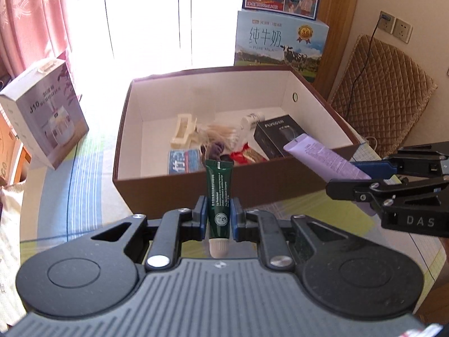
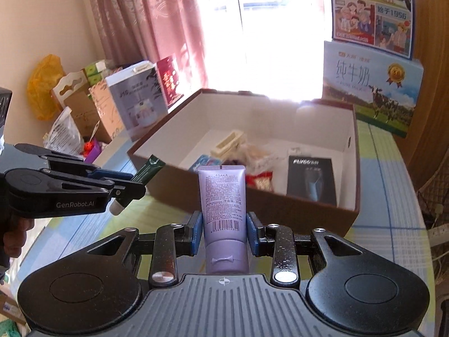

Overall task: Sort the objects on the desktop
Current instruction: 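Lift both tubes and carry them over the brown box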

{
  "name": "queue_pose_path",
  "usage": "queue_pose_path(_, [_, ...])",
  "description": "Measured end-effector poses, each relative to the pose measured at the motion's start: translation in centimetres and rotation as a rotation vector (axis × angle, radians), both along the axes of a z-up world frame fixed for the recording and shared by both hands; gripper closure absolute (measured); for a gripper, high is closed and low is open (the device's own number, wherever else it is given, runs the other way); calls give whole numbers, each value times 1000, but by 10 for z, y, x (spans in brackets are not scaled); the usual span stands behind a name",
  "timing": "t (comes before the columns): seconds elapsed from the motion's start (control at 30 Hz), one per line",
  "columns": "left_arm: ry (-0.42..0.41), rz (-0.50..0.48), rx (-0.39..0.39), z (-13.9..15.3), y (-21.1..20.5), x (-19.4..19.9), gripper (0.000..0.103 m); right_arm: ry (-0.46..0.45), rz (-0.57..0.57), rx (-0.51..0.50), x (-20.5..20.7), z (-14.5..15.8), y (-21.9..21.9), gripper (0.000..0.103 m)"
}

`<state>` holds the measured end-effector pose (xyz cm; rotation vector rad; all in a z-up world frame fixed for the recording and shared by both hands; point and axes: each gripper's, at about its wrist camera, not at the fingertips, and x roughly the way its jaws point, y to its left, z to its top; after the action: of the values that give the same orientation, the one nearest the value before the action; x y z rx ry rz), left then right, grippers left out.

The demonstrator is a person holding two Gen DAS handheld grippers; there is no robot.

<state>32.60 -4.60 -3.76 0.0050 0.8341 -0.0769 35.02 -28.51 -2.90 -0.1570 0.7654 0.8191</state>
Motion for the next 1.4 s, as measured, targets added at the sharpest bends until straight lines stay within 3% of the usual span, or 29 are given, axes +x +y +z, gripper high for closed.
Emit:
queue_pose_path(0.47, [-37, 28, 16, 13, 17, 61, 90, -42, -75, 28, 55, 17, 20, 73])
queue_pose_path(0.67, [-16, 54, 21, 8, 33, 98, 90, -19, -110, 35, 87, 14, 40, 73])
queue_pose_path(1.4, [140, 56, 107, -45, 59, 221, 90, 123, -264, -58, 197, -39, 94, 73])
